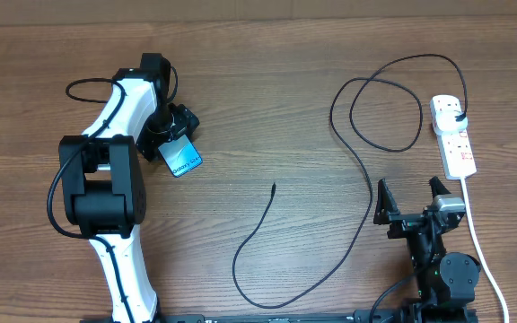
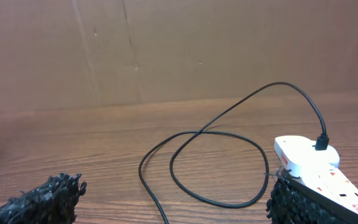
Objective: Plug charger to phone and switch on socket
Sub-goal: 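Close the left gripper on the phone's bottom end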
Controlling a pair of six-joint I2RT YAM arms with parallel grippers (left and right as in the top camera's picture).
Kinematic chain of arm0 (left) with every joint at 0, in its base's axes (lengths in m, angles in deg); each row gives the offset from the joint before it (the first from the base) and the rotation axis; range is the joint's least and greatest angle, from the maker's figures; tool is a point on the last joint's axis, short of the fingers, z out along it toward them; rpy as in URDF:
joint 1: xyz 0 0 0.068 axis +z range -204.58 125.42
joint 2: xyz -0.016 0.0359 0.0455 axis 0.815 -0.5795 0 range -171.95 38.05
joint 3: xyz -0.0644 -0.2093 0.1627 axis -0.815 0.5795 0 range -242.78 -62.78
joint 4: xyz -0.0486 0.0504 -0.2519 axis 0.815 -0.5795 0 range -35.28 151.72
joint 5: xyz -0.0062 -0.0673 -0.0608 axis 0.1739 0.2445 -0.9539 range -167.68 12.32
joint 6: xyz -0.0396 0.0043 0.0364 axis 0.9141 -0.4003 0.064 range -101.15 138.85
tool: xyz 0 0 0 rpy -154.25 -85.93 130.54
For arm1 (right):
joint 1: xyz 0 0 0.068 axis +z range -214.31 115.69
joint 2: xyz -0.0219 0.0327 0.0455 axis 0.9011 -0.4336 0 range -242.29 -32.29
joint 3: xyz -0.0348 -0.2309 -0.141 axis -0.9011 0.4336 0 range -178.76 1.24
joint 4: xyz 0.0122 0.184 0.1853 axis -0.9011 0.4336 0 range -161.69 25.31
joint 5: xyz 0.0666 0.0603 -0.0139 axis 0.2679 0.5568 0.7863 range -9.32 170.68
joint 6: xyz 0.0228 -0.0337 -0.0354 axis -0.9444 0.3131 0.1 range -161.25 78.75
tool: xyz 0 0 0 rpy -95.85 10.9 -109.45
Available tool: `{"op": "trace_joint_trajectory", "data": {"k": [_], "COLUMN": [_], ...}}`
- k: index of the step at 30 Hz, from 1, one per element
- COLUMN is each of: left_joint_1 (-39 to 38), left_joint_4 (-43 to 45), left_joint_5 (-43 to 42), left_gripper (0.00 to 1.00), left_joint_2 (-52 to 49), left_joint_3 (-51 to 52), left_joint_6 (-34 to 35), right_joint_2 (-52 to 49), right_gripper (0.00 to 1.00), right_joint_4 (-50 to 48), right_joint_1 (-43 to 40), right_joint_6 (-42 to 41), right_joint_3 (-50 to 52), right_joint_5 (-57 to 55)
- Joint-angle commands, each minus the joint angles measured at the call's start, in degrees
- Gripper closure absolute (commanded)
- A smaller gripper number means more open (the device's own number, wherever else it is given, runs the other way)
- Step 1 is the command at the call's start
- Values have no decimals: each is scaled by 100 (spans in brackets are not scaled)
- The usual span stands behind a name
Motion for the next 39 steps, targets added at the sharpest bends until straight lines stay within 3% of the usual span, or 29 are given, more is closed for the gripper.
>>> {"op": "trace_joint_trajectory", "data": {"k": [1,32,39], "left_joint_1": [-44,-44,-44], "left_joint_4": [2,42,44], "left_joint_5": [33,131,131], "left_gripper": [0,0,5], "left_joint_2": [-249,-249,-249], "left_joint_3": [-11,-11,-11], "left_joint_6": [-33,-31,-31], "right_joint_2": [59,59,59], "right_gripper": [0,0,0], "right_joint_4": [-17,-17,-20], "right_joint_1": [2,2,2], "right_joint_6": [-11,-11,-11], "right_joint_3": [35,35,35], "right_joint_5": [-37,-35,-37]}}
